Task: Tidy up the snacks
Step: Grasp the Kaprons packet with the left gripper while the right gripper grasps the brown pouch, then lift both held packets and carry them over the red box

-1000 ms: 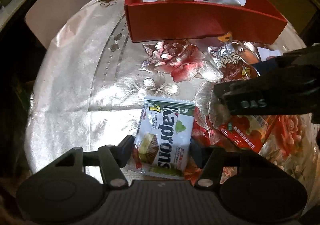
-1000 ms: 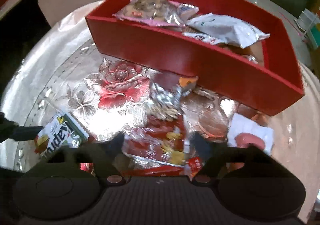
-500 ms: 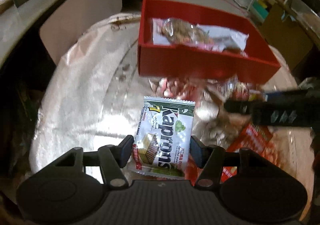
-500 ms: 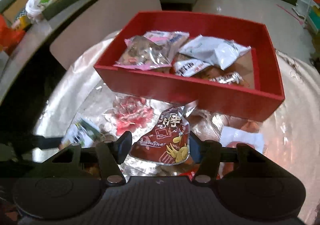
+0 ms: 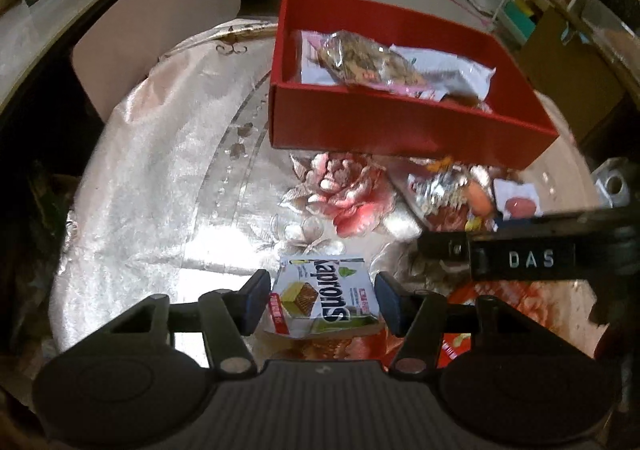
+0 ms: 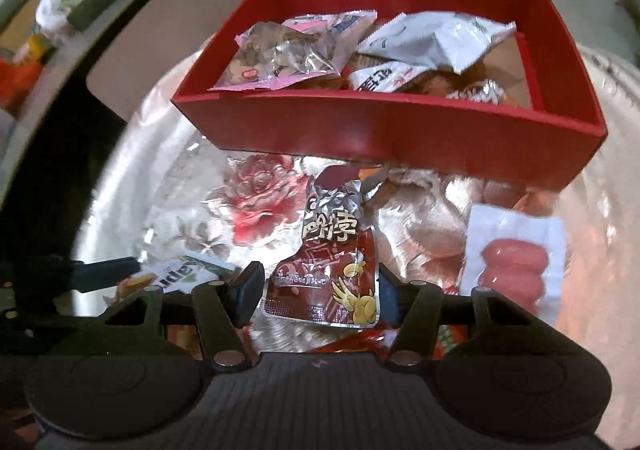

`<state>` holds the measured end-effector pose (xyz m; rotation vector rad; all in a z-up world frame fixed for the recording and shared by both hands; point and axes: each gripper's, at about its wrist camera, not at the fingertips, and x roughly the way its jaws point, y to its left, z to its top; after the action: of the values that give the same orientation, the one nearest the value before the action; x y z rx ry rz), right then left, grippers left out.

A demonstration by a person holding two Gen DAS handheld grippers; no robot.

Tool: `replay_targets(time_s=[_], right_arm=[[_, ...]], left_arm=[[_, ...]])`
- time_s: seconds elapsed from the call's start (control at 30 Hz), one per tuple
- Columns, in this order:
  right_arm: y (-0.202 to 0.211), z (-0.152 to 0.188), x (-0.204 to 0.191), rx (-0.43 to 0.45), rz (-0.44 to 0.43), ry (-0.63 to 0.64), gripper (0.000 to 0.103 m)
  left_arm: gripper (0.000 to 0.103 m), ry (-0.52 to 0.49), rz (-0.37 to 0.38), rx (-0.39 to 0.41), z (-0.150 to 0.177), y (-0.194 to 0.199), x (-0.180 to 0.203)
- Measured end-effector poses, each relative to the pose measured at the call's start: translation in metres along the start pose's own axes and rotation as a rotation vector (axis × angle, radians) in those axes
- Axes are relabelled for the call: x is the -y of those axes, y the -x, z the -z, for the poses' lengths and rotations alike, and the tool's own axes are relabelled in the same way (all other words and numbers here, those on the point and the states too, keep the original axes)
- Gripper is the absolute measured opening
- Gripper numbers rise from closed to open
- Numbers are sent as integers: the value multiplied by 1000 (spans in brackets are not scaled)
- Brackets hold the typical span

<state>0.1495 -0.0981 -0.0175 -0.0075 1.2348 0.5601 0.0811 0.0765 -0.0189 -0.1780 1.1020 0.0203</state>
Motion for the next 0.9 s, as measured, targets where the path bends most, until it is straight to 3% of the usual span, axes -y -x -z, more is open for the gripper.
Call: replay_targets(time_s=[0.13,0.23,0.37,0.9], right_arm=[[5,3,12,-7,-96,-74,65],[10,2,12,13,-42,-56,65],[10,3,12,5,-67,-63,65],[41,1,11,84,-182,-101,65]], left_arm=[[51,0,-6,-2,0,-1,-1],[51,5,-16,-9,2,-5,-4],[51,25,-33,-11,3,-8,-7],[50,156,68,60,-9,25,-27]])
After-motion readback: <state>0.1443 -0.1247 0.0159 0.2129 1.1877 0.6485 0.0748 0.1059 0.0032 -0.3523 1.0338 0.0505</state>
